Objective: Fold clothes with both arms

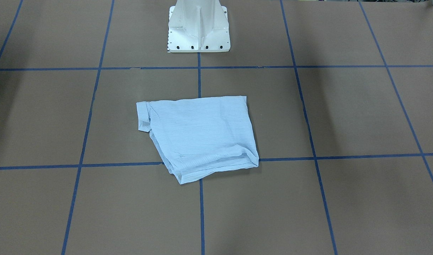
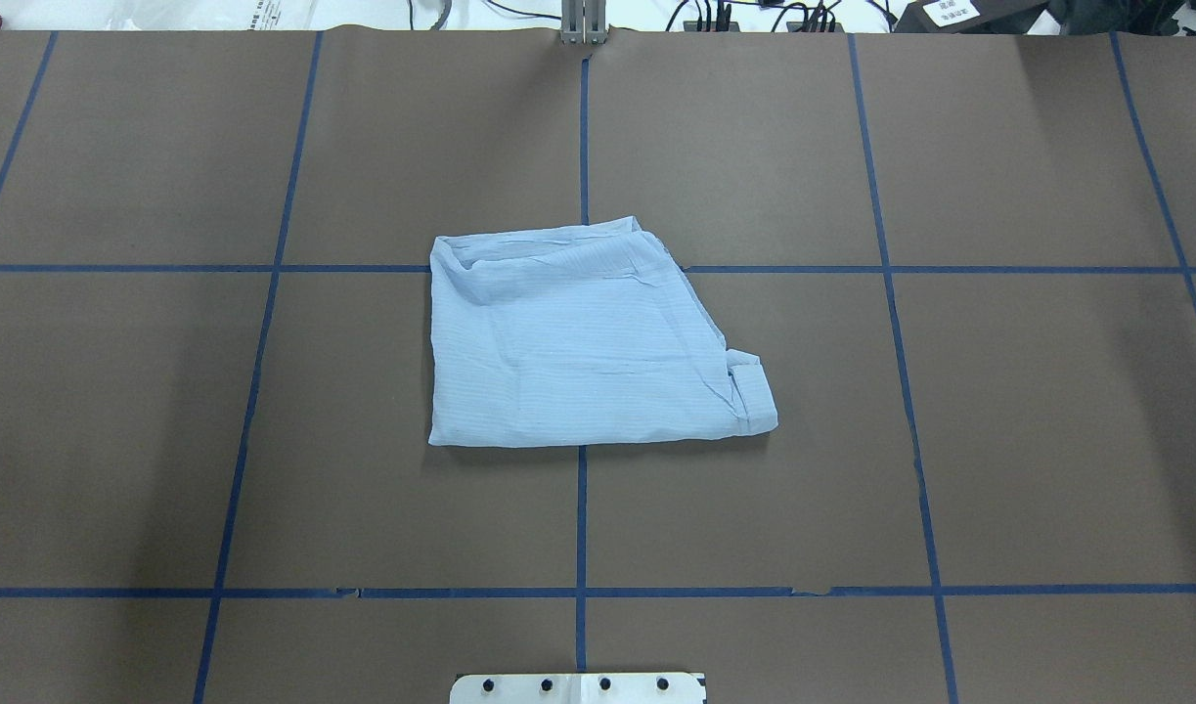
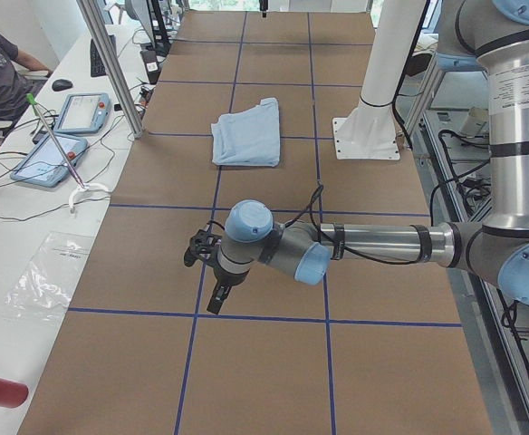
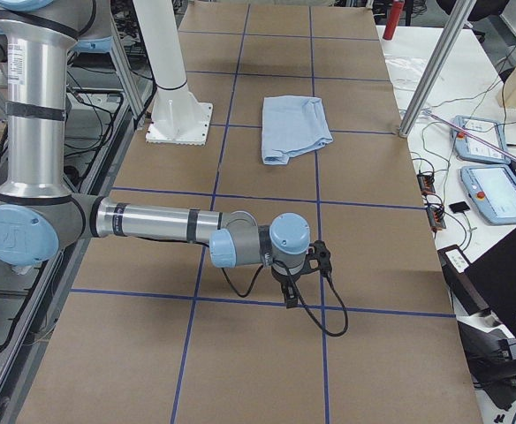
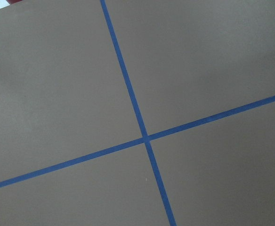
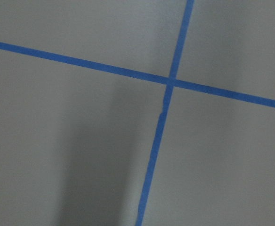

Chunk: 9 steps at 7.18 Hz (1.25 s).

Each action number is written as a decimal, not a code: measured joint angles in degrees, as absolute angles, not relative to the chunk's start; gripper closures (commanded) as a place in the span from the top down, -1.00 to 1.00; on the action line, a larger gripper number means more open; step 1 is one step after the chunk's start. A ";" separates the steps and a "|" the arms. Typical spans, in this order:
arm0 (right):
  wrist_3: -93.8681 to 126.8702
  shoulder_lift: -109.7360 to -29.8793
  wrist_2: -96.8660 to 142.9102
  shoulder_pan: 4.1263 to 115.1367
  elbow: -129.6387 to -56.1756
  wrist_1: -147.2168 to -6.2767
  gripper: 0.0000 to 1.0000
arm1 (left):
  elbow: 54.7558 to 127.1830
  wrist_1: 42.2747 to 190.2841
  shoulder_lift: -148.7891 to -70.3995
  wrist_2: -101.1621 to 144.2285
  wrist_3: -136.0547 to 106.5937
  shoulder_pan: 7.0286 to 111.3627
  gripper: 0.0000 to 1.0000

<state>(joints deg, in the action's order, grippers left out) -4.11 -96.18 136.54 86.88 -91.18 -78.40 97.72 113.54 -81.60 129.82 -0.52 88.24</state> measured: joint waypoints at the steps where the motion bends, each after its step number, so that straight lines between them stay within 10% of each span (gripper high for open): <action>1: -3.89 -96.46 136.63 87.73 -90.38 -78.41 1.00 | 97.49 113.26 -81.65 129.79 -0.45 88.29 1.00; 9: 2.53 -95.99 137.29 88.24 -89.39 -79.19 1.00 | 97.99 94.20 -83.92 137.08 0.16 88.15 1.00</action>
<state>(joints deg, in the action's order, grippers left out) 2.53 -95.99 137.29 88.24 -89.39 -79.19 97.99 94.20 -83.92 137.08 0.16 88.15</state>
